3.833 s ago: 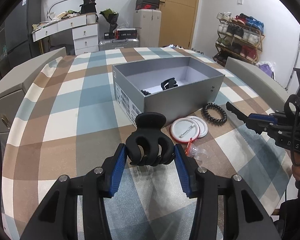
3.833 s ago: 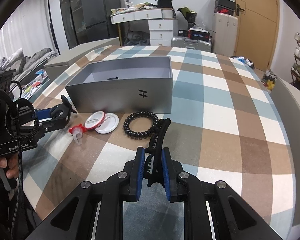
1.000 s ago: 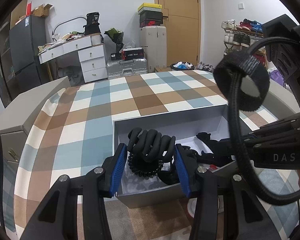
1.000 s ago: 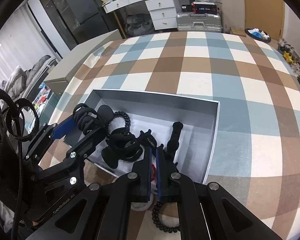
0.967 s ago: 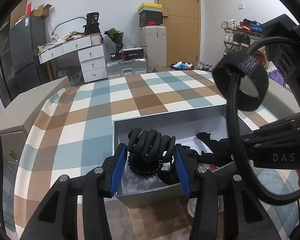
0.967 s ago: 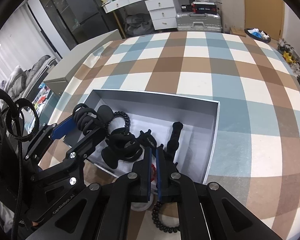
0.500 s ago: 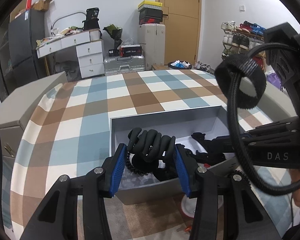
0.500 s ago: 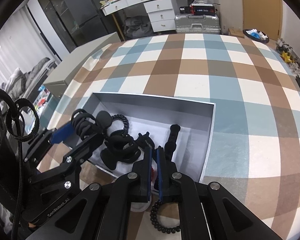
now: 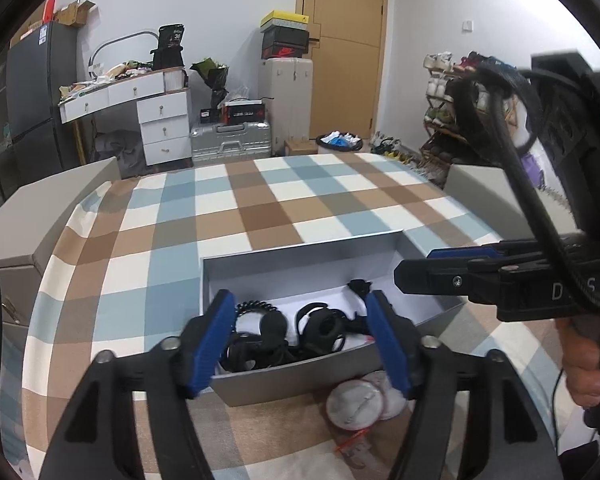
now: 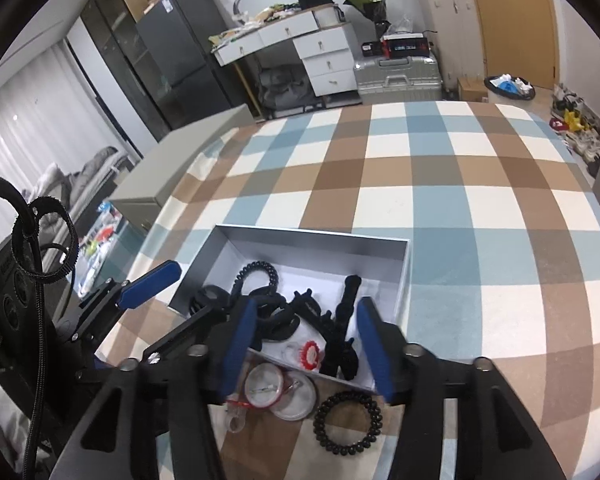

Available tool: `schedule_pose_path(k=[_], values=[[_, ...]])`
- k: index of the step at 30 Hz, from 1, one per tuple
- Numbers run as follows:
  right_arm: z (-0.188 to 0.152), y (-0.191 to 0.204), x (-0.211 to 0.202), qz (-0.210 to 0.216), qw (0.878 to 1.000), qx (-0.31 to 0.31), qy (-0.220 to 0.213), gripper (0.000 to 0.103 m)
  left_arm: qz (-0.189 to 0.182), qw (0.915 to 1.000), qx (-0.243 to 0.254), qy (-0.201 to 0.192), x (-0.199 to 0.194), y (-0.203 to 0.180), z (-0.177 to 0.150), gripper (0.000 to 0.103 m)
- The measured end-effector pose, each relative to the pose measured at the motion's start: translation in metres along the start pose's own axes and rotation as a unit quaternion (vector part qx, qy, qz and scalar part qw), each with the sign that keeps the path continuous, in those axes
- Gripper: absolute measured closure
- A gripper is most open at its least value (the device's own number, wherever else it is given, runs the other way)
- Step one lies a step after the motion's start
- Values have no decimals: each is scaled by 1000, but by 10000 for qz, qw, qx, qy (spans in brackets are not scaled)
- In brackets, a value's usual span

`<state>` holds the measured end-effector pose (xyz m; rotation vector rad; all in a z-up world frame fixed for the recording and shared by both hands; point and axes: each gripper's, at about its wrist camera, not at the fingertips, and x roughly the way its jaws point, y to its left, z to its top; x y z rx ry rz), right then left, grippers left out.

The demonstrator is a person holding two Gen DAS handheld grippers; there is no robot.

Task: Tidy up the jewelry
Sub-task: 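Open the left gripper to drop the claw clip while the right releases the curved clip, then withdraw both grippers from the box toward the remaining items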

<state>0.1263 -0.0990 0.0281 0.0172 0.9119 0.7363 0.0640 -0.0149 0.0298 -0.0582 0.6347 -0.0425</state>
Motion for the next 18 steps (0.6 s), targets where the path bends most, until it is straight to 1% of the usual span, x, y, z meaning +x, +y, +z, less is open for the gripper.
schedule_pose_path(k=[2,3,4,5,6,7,8,10,14,16,18], values=[[-1,-4,-5,20,10000,15,-66,36,-50,10000,-67,-29,-2,1,2,21],[-3,-5,-8,44,9999,29,-98,33,-91,9999,-95,-55,-4,1,2,19],[-4,-8,-10,77,9999,45,-133,28,-141,9998,-106,-68,-5,0,3,18],[-5,-10,-13,91,9998,65,-168,21,-187,9998,-97,-69,-6,0,3,13],[-6,-13,-16,78,9997,94,-216,17,-206,9997,-81,-65,-6,-1,4,10],[-8,-15,-20,56,9996,115,-264,9,-184,9998,-76,-83,-7,-2,5,1],[-10,-18,-24,27,9993,149,-342,4,-135,9998,-80,-155,-9,-3,5,1],[-14,-23,-32,56,9985,184,-504,0,-74,9997,-97,-218,-12,-3,5,1],[-23,-32,-44,76,9973,211,-703,0,-124,9994,-37,-309,-21,-9,4,1],[-28,-35,-48,35,9967,156,-792,0,-33,9993,-35,-361,-24,-12,3,1],[-31,-39,-50,-2,9967,124,-797,0,22,9995,-46,-328,-25,-15,-1,1]])
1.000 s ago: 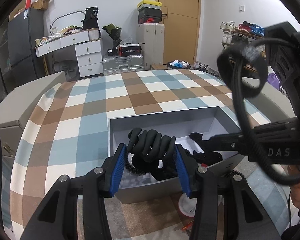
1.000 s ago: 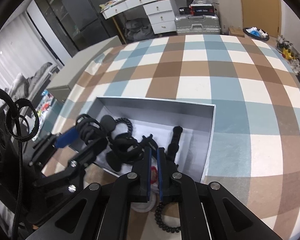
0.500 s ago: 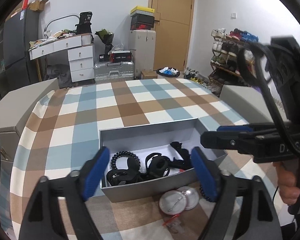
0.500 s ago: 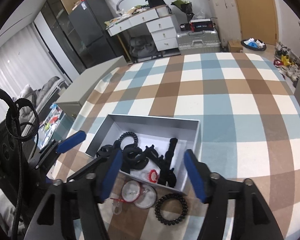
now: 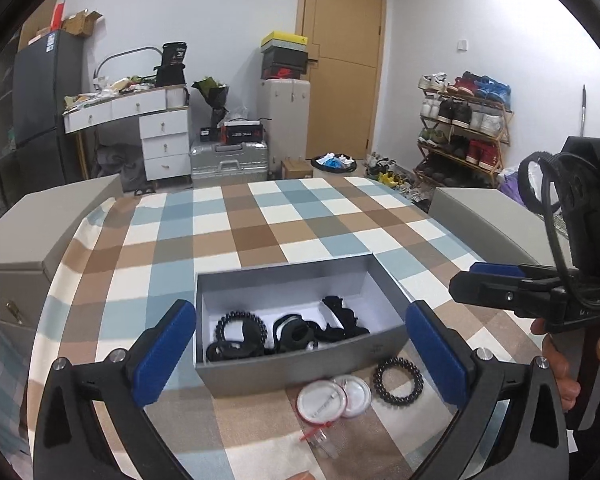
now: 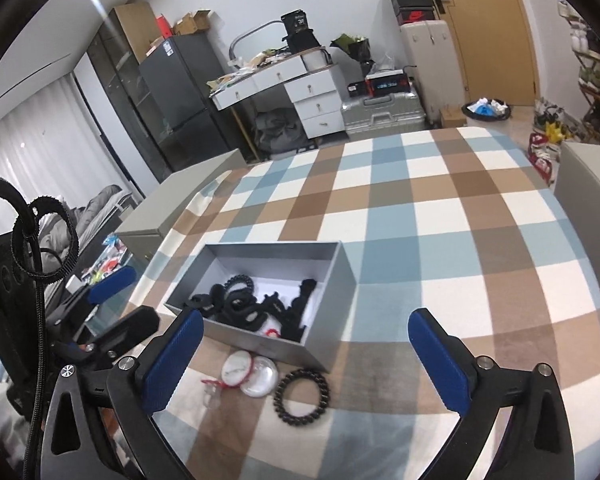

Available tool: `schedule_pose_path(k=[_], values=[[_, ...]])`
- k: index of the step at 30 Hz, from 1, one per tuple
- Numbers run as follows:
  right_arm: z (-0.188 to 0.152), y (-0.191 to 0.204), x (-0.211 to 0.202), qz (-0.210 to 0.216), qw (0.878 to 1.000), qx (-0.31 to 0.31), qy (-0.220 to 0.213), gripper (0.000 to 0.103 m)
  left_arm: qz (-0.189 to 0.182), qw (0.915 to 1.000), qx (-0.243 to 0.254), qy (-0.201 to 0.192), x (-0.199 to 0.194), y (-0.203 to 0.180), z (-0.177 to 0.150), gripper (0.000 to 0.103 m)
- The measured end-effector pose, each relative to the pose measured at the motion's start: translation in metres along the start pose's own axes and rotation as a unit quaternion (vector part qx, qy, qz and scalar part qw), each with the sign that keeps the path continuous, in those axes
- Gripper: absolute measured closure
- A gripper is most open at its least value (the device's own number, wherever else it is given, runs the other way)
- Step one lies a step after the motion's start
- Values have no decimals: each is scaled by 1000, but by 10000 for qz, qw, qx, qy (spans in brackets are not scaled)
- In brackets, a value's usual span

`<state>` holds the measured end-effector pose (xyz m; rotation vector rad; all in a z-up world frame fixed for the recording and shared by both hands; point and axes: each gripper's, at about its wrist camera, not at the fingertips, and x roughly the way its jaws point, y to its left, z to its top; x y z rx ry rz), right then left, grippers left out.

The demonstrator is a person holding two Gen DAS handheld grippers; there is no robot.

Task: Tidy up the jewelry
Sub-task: 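Withdraw both grippers from the box toward the remaining items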

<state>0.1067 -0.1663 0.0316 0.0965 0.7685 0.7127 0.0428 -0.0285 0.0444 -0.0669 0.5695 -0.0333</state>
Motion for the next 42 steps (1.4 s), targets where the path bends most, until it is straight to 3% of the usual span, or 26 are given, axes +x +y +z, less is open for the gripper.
schedule_pose_path(k=[11,18,28,42], values=[[-33,9,18,-567,9969,-264,467,0,452,9979,-254,394,-1,23,-30,1],[-41,26,18,-673,9953,-499,492,0,452,9967,-482,479,6,36,-41,1],[-40,16,14,-891,9946,-213,481,0,439,9971,-408,471,1,38,-52,1],[-50,9,23,-1007,9923,-82,712,0,360,9963,-188,757,9,27,-60,1]])
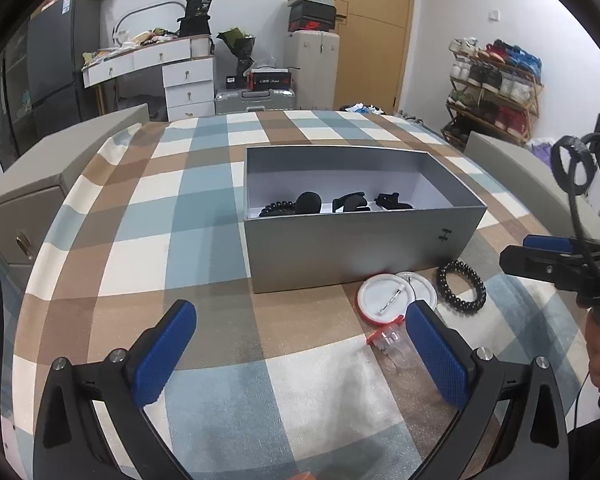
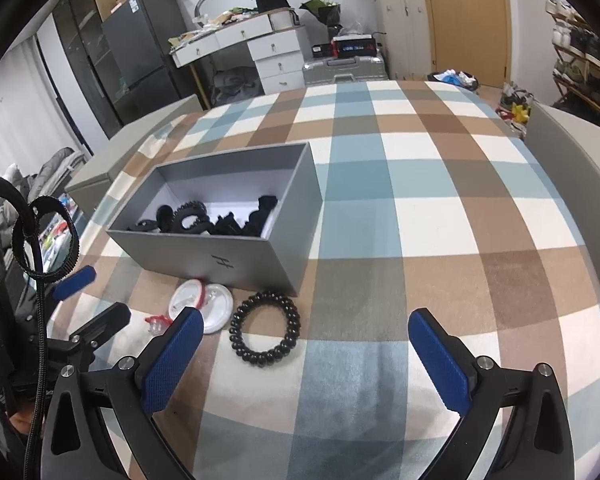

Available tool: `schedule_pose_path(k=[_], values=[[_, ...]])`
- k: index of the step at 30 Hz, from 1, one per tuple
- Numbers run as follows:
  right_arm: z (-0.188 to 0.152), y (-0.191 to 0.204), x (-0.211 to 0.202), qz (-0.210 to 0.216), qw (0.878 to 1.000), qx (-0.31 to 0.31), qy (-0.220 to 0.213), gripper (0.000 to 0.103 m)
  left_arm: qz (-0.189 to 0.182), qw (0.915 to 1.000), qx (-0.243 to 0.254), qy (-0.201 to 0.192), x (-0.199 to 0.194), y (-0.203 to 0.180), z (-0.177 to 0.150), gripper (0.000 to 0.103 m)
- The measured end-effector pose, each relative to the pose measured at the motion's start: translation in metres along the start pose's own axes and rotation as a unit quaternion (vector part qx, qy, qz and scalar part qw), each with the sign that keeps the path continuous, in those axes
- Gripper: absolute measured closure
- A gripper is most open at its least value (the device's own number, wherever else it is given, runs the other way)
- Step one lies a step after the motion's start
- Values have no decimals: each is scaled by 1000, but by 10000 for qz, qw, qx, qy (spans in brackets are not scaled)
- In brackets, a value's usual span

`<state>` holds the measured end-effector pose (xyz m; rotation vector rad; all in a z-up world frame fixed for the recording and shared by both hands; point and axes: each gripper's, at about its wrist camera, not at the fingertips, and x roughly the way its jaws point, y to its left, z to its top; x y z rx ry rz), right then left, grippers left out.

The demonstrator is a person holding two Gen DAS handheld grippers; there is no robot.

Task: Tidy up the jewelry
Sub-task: 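Withdraw both grippers from the box toward the remaining items, then grasp the black spiral hair tie with the right gripper and lift it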

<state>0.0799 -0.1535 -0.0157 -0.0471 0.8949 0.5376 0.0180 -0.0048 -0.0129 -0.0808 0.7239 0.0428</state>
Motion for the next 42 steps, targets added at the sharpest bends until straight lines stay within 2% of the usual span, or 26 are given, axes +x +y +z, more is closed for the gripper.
schedule_pose_path(k=[5,11,21,33,38,39,41,42], values=[[-1,2,8,-69,9998,-9,163,0,55,9999,72,45,2,-1,-1,1],[-6,15,20,-358,9978,-392,391,0,49,9999,-31,159,6,4,-1,1],[-14,31,37,-447,9939,-755,673,0,-30,9993,-143,334,10,6,-2,1],[-11,51,49,-522,9897,-1145,678,1,-135,9980,-322,522,16,13,-2,1],[-10,52,48,-401,9904,-1220,516,18,-170,9973,-410,591,17,15,-3,1],[-9,52,46,-382,9903,-1255,456,23,-175,9972,-410,599,18,15,-3,1],[-9,52,43,-368,9902,-1292,380,45,-179,9971,-404,612,17,14,-3,1],[-9,50,42,-377,9904,-1285,355,50,-163,9972,-395,619,17,13,-3,1]])
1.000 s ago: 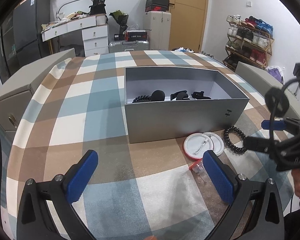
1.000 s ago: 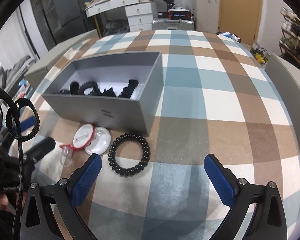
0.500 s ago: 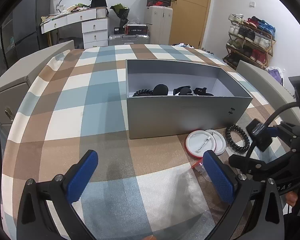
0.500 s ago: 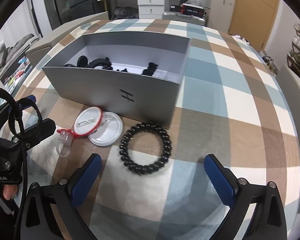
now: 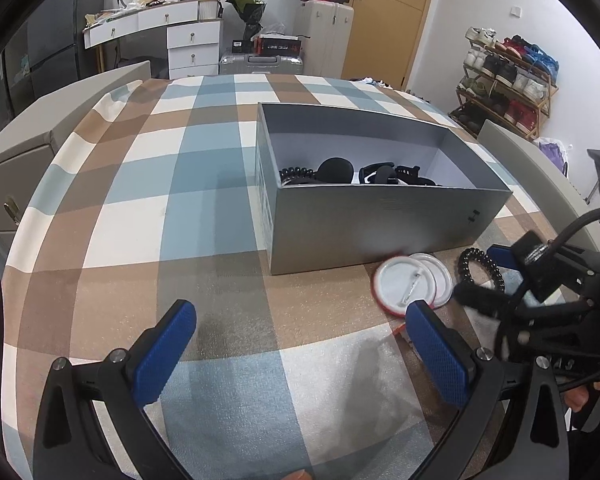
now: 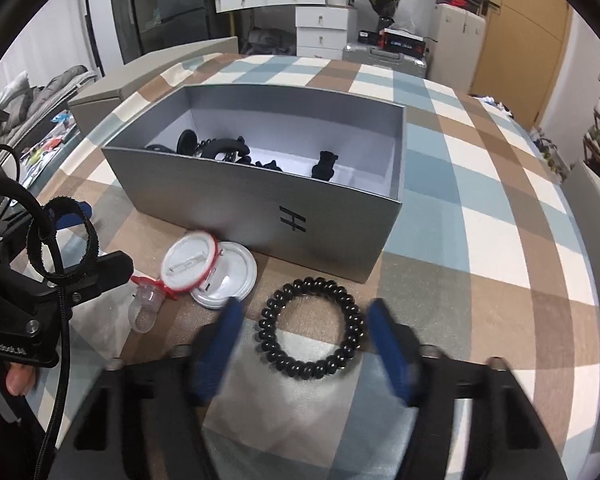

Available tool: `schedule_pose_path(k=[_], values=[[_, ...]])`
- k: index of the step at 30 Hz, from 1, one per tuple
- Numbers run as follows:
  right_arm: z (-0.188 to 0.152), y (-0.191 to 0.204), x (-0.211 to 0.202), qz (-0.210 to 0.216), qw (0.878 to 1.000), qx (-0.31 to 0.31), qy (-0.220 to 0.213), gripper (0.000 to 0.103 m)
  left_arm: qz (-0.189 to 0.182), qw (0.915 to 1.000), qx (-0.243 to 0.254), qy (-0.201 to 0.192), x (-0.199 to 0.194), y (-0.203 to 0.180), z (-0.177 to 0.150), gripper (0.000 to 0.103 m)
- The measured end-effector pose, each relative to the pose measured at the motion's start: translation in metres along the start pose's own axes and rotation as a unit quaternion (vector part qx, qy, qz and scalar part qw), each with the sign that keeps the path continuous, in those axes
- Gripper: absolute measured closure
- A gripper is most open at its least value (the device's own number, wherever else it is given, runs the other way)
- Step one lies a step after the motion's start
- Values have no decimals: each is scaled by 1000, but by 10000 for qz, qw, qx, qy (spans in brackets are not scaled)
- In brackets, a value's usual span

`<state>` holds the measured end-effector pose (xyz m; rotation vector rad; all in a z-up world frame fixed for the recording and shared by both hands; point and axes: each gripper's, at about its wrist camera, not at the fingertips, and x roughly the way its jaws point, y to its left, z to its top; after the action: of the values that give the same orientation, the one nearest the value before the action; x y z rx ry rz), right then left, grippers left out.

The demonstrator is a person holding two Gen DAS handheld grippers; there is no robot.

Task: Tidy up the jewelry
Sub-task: 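Grasp the black spiral hair tie with the right gripper and lift it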

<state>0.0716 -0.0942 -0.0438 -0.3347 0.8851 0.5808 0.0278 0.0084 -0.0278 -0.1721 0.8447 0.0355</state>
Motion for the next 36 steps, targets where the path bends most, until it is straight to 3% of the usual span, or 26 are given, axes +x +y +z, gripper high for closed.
schedule_pose_path(k=[1,8,19,21,22,28,32,36], values=[[0,-1,0,3,10000,9,-21,57,5,10000,6,4,0,0,0,1],[-3,-9,-4,121,9998,14,-182,70,3,10000,-38,35,1,2,0,1],[-11,-23,-20,478,9975,123,-510,82,-6,10000,-55,53,2,3,0,1],[-13,-25,-21,479,9973,127,-535,88,-11,10000,-49,59,2,3,0,1],[-14,-26,-20,490,9975,130,-500,103,-12,10000,-45,66,3,3,0,1],[-20,-32,-15,680,9966,289,-365,99,20,10000,-34,70,2,2,1,1],[-20,-32,-18,931,9943,364,-360,86,43,10000,-6,60,2,1,0,1],[-20,-26,-24,952,9943,255,-409,81,48,10000,43,48,2,0,0,1]])
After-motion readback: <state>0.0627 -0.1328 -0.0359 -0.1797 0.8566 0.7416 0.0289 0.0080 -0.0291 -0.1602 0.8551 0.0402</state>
